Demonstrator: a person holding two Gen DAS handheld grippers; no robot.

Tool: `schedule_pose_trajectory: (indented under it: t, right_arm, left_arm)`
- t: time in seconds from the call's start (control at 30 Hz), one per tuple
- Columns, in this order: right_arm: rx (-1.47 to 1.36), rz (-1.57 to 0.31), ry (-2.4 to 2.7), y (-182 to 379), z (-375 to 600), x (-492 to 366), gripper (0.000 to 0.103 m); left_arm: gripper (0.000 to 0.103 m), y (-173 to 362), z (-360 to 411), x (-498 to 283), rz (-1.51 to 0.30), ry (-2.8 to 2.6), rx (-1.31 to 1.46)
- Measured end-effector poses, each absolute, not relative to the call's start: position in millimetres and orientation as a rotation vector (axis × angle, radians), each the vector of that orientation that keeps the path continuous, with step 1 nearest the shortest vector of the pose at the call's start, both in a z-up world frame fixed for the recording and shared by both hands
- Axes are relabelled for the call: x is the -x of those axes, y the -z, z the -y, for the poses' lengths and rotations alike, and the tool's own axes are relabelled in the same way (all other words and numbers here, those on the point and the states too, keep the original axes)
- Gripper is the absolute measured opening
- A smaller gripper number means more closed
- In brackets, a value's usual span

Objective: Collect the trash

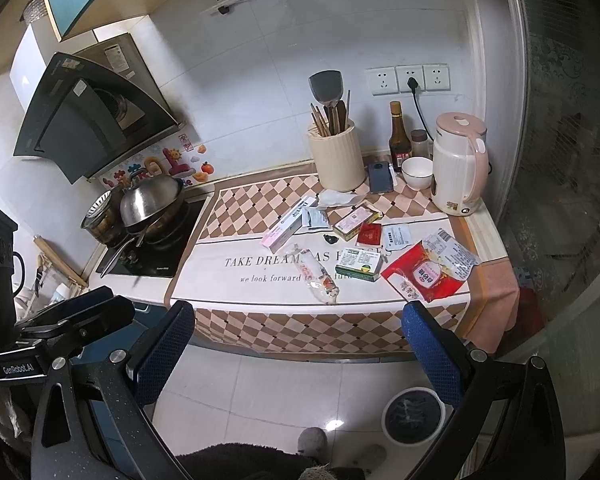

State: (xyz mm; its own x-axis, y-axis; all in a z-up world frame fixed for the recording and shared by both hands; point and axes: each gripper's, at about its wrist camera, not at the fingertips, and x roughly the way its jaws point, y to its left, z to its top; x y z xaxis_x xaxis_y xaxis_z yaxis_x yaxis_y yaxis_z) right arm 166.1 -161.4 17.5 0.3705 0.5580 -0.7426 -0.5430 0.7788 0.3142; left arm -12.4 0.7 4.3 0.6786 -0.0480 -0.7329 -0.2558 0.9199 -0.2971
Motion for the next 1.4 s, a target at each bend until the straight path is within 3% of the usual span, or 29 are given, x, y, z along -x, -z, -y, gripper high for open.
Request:
schedule_pose_trajectory:
  t: [1.1,1.4]
  right_arm:
    - [-0.067,-1.008,-0.723,-11,152,-179,0.103]
    - [-0.206,-1.031,-0.361,40,157,-232,0.103]
  left_arm:
    - [0.103,8,-15,10,-0.83,-0.161,0.373]
    - [0.103,77,-80,-56,-0.888,-0.476,0.177]
